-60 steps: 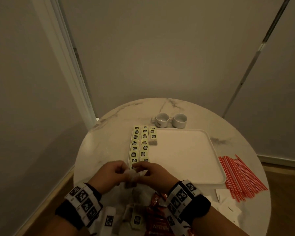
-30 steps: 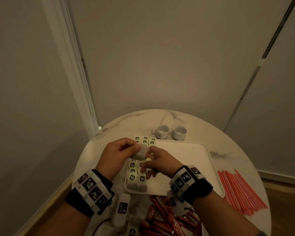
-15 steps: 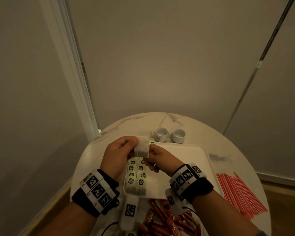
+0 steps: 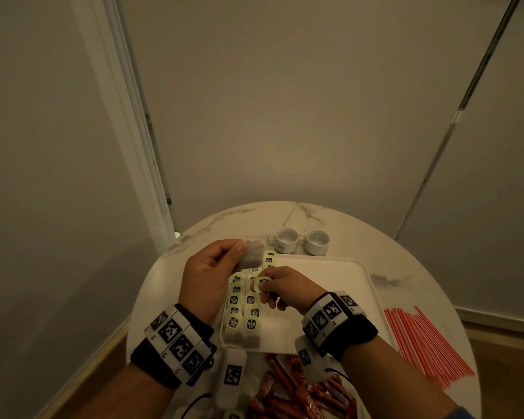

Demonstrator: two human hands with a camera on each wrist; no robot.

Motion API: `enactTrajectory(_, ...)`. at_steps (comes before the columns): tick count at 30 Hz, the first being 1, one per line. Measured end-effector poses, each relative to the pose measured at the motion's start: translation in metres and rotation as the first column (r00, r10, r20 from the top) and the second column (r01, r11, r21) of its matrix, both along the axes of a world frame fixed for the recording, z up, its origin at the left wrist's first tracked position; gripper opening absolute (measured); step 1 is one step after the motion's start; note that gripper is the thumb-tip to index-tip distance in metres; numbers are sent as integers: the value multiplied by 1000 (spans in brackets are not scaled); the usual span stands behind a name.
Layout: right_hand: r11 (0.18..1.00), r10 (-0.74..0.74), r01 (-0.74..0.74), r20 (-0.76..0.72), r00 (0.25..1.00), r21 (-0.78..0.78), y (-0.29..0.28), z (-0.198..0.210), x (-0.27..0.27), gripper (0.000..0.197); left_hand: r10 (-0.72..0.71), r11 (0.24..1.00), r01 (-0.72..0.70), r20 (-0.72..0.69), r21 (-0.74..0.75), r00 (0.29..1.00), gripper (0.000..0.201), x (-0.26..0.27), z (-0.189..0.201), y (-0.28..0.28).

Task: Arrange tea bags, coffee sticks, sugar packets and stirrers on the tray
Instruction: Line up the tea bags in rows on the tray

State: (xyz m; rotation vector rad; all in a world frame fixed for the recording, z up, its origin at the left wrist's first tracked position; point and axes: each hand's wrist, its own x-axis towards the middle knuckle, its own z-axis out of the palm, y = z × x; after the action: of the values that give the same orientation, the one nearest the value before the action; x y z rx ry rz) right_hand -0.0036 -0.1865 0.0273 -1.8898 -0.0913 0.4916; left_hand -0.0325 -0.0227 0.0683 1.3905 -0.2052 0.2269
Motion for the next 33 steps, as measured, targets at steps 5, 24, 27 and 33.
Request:
enactTrajectory(5,999,-12,11,-3,1000,-38,6,-2,-4,11,86,996,-89,-105,-29,991,22,3,-6,-1)
enactTrajectory(24,995,-77,94,311,947,-40,18,69,1,10,24,996,11,-418,83,908,18,-12,-23,-7)
enactTrajectory(27,985,-76,137,446,892,-107,24,66,-8,6,16,999,1,-458,38,889,21,-12,-22,-6)
enactTrajectory(33,949,23,203,696,718,-241,29,39,-25,8,-73,992,10,-516,-123,853,15,-10,-14,-5)
